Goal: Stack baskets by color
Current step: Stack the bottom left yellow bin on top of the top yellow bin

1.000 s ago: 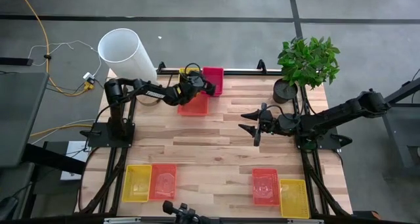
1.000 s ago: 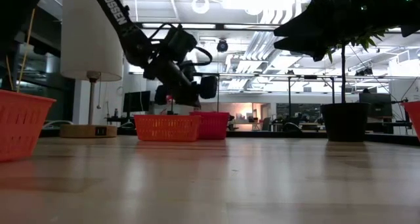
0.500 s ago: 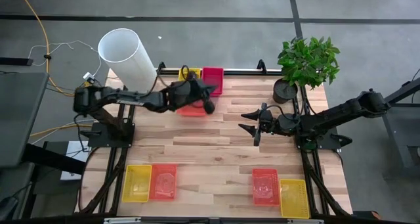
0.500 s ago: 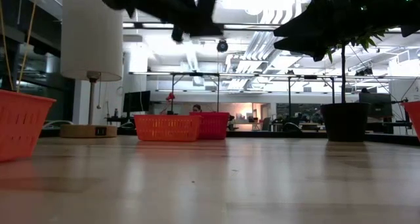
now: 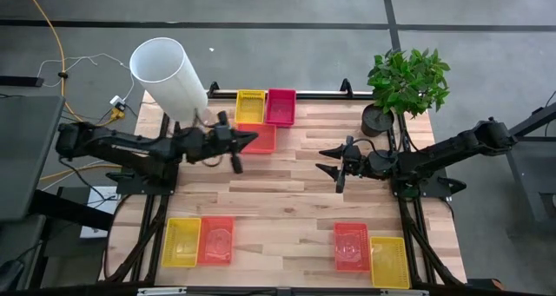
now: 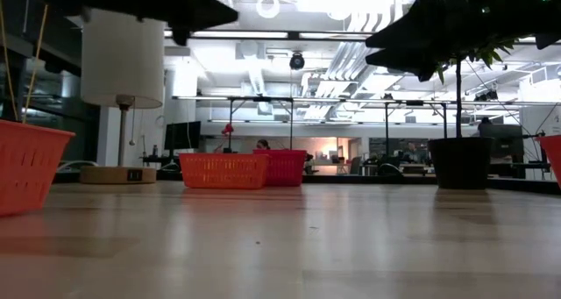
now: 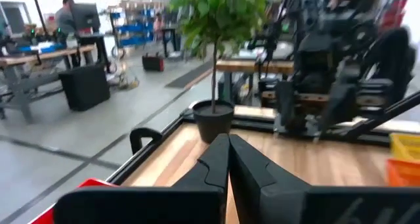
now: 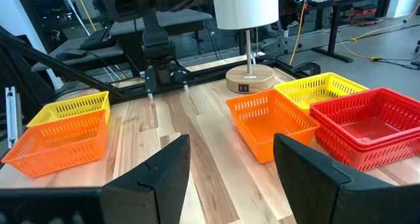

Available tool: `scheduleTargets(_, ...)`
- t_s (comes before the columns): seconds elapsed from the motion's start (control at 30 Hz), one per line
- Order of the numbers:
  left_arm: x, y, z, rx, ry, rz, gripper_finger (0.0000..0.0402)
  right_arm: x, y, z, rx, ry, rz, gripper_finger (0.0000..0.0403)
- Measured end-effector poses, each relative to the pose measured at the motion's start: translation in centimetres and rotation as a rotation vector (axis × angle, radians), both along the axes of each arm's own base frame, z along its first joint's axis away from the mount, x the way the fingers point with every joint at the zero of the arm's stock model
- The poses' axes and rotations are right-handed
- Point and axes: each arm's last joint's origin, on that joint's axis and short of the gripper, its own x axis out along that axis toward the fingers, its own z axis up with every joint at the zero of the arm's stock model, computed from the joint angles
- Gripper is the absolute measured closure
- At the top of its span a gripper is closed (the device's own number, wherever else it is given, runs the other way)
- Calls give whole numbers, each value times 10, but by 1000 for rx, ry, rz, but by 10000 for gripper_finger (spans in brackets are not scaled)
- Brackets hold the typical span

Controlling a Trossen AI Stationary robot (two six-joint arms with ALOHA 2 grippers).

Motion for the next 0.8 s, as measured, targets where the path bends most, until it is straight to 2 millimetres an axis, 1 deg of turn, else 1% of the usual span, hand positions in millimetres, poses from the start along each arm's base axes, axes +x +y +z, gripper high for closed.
scheduleTargets(0.1,-20,-6,-8,7,-47,-54,401,0,0,1,-2,-6,1,197)
scheduleTargets(0.2,-35,-13,-17,7,-73,-139,401,0,0,1,-4,-10,1,197)
scheduleTargets(0.3,-45,-18,-25,8,-84,-187,401,0,0,1,-4,-14,1,197)
scheduleTargets(0.37,-50,-20,-30,8,-87,-186,401,0,0,1,-4,-13,1,197)
scheduleTargets(0.5,-56,-22,-34,7,-101,-156,401,0,0,1,-4,-14,1,197)
scheduleTargets(0.8,-57,-24,-37,3,-94,-132,401,0,0,1,-29,-7,7,197)
